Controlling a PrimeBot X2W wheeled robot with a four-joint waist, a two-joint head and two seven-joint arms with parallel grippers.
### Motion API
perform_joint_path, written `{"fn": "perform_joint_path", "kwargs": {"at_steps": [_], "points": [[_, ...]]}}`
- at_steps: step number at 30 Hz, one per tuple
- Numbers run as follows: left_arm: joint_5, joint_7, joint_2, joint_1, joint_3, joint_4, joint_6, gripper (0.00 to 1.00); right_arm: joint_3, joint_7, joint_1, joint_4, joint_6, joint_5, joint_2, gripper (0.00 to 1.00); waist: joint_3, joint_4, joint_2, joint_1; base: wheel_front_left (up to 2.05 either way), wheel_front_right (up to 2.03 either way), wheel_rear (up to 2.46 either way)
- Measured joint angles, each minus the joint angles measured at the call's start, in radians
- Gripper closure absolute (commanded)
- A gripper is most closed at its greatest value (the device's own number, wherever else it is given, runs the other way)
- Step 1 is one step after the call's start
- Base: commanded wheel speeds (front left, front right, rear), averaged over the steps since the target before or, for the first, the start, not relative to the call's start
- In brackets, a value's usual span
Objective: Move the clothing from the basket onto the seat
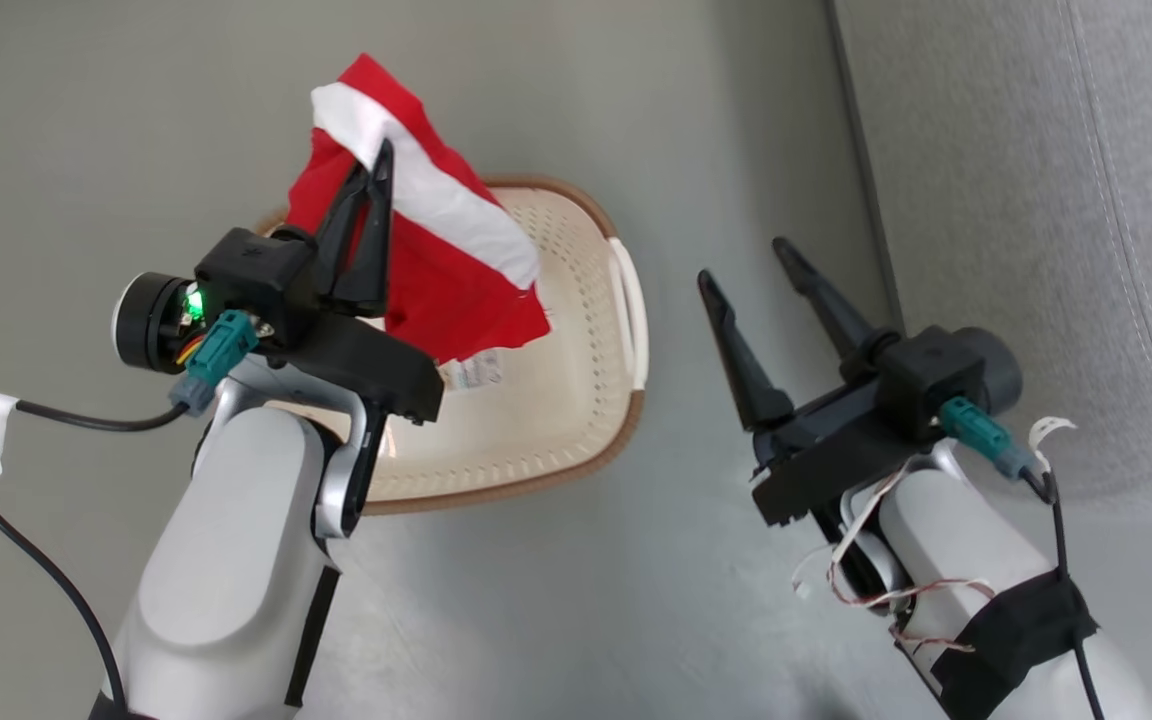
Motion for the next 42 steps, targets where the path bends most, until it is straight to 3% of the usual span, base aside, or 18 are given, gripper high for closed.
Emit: {"fn": "perform_joint_path", "kwargs": {"at_steps": [10,21,31,42], "points": [[0.012,0.002,0.01,0.092,-0.055,-0.103,-0.022,1.0,0.062,0.0,0.031,0.018,0.079,-0.018,0.026,0.0,-0.164,0.084,0.0,-0.0001,0.0,0.0,0.0],[0.015,0.057,0.002,0.174,-0.137,-0.183,-0.065,1.0,0.112,0.0,0.1,0.045,0.121,-0.026,0.026,0.0,-0.342,0.119,0.0,0.0,0.0,0.0,0.0],[0.009,0.13,0.003,0.259,-0.206,-0.356,-0.082,1.0,0.142,0.0,0.135,0.015,0.131,-0.039,-0.003,0.0,-0.452,0.136,-0.0001,-0.0001,0.0,0.0,0.0],[-0.039,0.224,0.035,0.3,-0.25,-0.477,-0.11,1.0,0.142,0.0,0.121,-0.026,0.139,-0.074,-0.075,0.0,-0.474,0.142,0.0001,0.0001,0.0,0.0,0.0]]}}
